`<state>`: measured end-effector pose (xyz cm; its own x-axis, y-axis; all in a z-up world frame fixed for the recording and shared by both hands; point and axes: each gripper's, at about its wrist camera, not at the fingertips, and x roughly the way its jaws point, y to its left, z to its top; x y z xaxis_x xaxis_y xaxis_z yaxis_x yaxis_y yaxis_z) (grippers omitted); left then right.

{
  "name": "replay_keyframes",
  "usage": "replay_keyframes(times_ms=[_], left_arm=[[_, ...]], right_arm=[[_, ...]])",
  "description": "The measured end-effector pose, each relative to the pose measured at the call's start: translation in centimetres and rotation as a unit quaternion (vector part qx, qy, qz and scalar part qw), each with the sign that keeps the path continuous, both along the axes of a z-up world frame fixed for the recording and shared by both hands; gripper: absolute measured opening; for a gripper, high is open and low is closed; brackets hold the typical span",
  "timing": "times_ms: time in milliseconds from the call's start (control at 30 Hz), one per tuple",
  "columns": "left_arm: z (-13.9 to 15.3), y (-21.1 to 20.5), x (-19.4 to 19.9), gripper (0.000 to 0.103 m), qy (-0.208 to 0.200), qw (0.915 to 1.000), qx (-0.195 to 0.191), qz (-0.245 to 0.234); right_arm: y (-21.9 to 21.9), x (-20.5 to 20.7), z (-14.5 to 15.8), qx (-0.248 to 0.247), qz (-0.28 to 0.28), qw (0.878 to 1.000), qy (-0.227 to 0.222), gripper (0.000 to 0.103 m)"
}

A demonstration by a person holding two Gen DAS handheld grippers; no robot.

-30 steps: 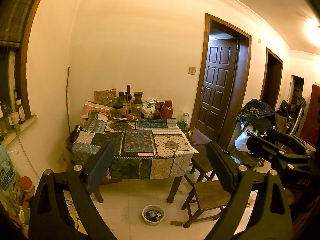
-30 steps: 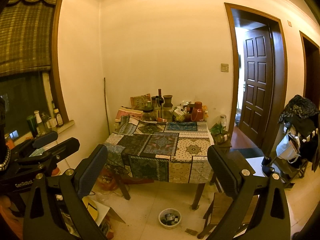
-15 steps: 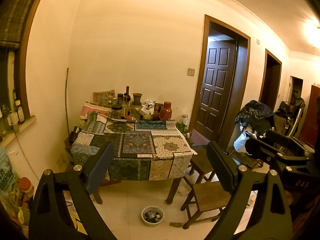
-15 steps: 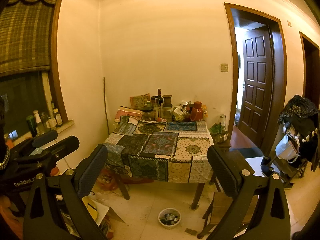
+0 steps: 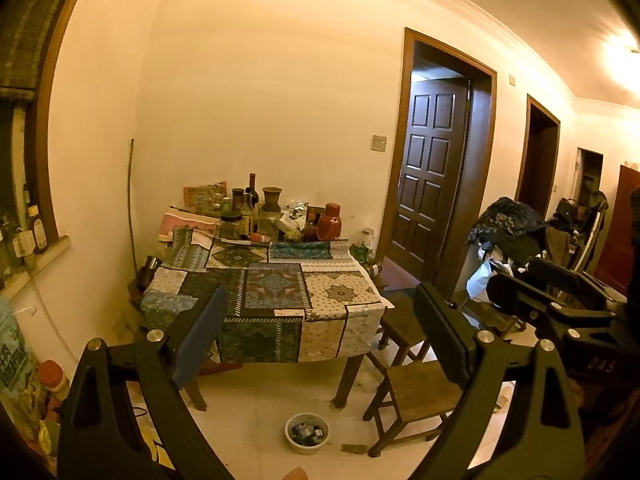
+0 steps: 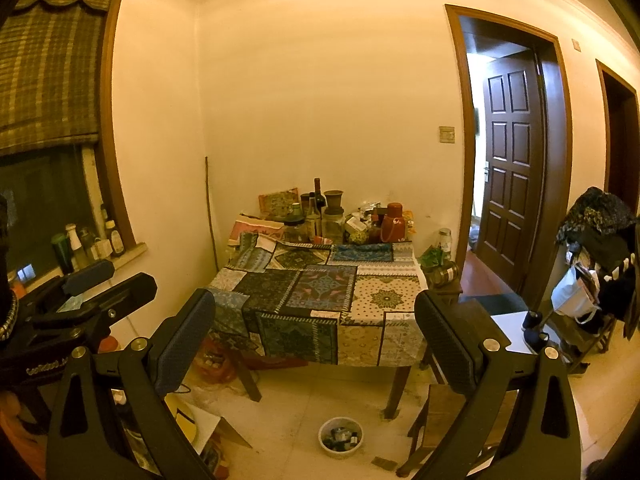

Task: Collect trash

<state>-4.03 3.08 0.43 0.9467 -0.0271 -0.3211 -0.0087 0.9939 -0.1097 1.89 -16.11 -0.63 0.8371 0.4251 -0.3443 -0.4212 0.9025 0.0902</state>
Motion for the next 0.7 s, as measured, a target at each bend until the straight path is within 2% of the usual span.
replay_keyframes(times_ms=[400, 533, 700], left_arm=[[0.1, 0.3, 0.5, 0.094, -0.001, 1.0000, 0.006, -0.005], [0.2, 0.5, 1.0, 0.099, -0.002, 1.0000, 0.006, -0.004], [0.2, 0.7, 2.2, 0.099, -0.002, 0.9999, 0.007, -0.008]], right_arm=[[-0.1, 0.4, 0.2, 0.002, -0.003, 1.000, 0.003, 0.099], [0.0, 0.8, 0.3, 0.001, -0.004, 1.000, 0.004, 0.099], [0.0, 1.3, 0.4, 0.000, -0.006, 1.000, 0.006, 0.099]])
